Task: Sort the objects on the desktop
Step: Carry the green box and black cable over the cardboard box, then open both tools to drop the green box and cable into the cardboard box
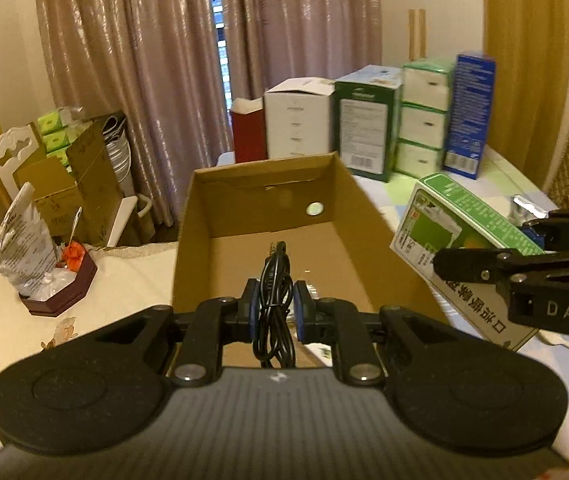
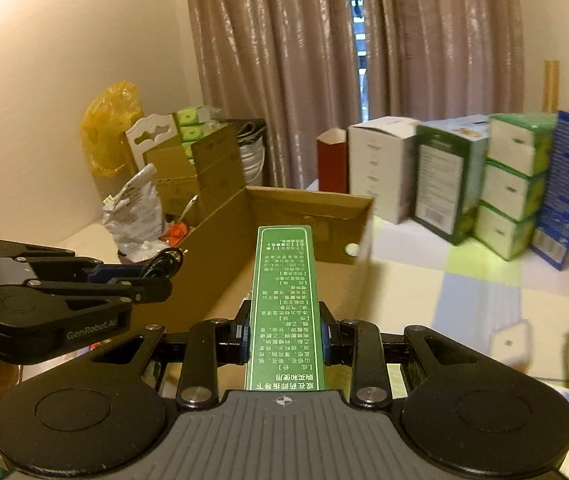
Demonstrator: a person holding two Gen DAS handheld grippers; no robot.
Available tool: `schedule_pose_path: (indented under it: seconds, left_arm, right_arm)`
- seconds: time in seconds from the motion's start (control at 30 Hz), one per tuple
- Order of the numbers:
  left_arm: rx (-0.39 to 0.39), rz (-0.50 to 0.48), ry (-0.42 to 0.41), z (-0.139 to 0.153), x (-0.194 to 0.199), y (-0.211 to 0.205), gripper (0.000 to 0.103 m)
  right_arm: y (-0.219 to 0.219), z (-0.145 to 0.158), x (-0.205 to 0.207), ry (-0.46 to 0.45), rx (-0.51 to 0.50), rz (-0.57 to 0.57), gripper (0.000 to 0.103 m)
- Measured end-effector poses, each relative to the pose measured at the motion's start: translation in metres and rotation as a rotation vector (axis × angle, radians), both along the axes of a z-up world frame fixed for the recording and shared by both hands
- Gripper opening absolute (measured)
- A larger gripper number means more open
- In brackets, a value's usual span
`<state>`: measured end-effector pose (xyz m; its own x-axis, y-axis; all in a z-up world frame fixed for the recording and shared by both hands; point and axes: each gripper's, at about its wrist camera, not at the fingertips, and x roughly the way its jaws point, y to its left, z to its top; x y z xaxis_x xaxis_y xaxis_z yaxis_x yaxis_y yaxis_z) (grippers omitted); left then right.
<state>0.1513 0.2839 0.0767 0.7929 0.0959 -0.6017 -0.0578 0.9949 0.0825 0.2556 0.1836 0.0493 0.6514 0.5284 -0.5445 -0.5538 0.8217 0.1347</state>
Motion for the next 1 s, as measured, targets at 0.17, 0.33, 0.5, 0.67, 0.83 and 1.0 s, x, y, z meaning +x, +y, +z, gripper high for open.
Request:
schedule_pose_path:
  seconds: [0.17, 0.33, 0.5, 0.67, 0.83, 1.0]
  left_arm:
    - [-0.03, 0.004, 0.034, -0.021, 0.016, 0.022, 0.013]
    - [-0.028, 0.001, 0.054, -0.037, 0.026, 0.03, 0.013]
    - [-0.034, -0.002, 0.068, -0.047, 0.035, 0.032, 0.014]
    - [-0.04, -0.001, 0.08, -0.055, 0.041, 0.035, 0.014]
    - [-0.06, 0.01, 0.074, -0.058, 0.041, 0.04, 0.018]
    - [-0.059, 0.016, 0.065, -0.057, 0.035, 0.042, 0.018]
  right_arm:
    - [0.023, -0.022, 0.02, 0.028, -0.016, 0.012, 0.027]
    - [0.034, -0.037, 0.034, 0.041, -0.029, 0.019, 0.027]
    - [0.04, -0.048, 0.044, 0.049, -0.035, 0.02, 0.027]
    - [0.044, -0.055, 0.05, 0.051, -0.04, 0.018, 0.027]
    - [0.044, -0.059, 0.055, 0.058, -0.029, 0.01, 0.028]
    - [0.041, -0.063, 0.06, 0.069, -0.003, -0.007, 0.028]
